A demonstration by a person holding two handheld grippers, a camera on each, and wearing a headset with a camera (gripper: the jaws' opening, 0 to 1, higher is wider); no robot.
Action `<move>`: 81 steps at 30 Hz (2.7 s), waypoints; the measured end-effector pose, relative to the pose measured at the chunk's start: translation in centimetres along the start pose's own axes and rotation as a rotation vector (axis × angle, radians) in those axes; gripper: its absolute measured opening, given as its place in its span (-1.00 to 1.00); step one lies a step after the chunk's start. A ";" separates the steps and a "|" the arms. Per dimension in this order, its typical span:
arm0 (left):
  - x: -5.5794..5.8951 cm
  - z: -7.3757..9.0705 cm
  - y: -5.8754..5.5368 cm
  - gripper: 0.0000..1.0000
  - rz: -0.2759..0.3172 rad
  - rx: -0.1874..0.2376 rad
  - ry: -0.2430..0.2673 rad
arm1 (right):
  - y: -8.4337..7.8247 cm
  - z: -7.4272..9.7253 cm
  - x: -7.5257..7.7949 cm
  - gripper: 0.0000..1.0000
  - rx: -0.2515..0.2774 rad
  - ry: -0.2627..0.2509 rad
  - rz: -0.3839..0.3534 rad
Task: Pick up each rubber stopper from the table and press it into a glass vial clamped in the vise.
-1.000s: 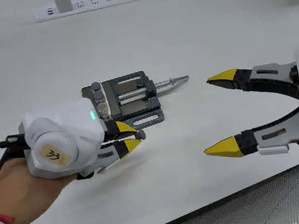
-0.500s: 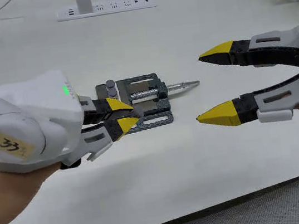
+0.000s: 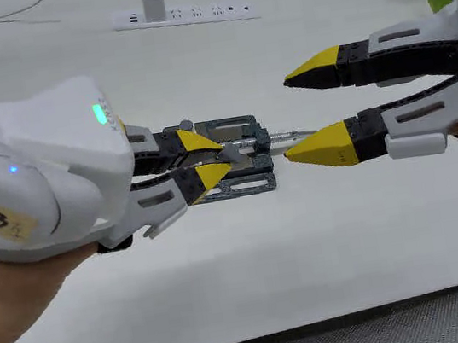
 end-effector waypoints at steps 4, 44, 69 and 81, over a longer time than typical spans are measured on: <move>0.3 0.3 0.7 -0.93 -0.005 0.020 0.002 | 0.5 -0.5 -0.9 -0.36 -0.005 0.046 0.011; 1.5 0.4 2.2 -0.93 -0.021 0.044 -0.020 | 1.2 -1.5 -3.0 -0.84 -0.056 0.138 0.125; 1.4 0.4 2.2 -0.93 -0.008 0.049 -0.028 | 1.2 -1.6 -2.9 -0.85 -0.063 0.147 0.119; 1.4 0.5 2.0 -0.93 0.035 0.075 -0.040 | 0.9 -1.5 -2.3 -0.87 -0.057 0.158 0.129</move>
Point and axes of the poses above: the centre of the closed fingertips' face, and the gripper's own axes: z roughly backward along the fingers, x roughly to its right, y roughly out of its top, the point moved 6 cm from there along z, roughly backward along the fingers, and after that the axes turned 10 degrees about -y, right-handed, at the moved point
